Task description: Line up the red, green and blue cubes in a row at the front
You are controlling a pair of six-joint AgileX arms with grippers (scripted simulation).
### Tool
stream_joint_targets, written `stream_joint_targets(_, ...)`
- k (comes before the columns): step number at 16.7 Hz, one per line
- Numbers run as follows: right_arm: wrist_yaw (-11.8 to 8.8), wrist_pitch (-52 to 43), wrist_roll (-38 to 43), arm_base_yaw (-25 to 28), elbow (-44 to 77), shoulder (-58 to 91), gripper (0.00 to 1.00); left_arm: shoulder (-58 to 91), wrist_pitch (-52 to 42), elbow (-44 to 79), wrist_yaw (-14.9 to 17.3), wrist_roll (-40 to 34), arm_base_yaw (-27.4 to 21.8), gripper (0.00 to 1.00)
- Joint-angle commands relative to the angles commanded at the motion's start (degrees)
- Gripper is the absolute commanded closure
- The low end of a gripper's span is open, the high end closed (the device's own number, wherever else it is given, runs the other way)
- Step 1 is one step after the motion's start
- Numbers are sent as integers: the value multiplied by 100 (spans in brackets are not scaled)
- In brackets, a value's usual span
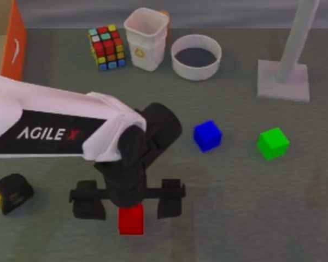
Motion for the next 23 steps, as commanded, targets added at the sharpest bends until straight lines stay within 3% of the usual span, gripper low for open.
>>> stream_joint_targets(7,0,0,0,0,0,0,0,-591,-1367,714,-5,-51,61,0)
stream_joint_targets(10,0,0,0,0,0,0,0,-715,-1532,813,-4,-47,82,0)
stream_joint_targets(16,-13,-233,-16,79,346,353,0,-1017,-1304,546,-17,47,209,0)
stream_joint_targets(23,5,-1822,-130,507,2867,3300,0,-3252,-74,-1301,-66,720,1300,0)
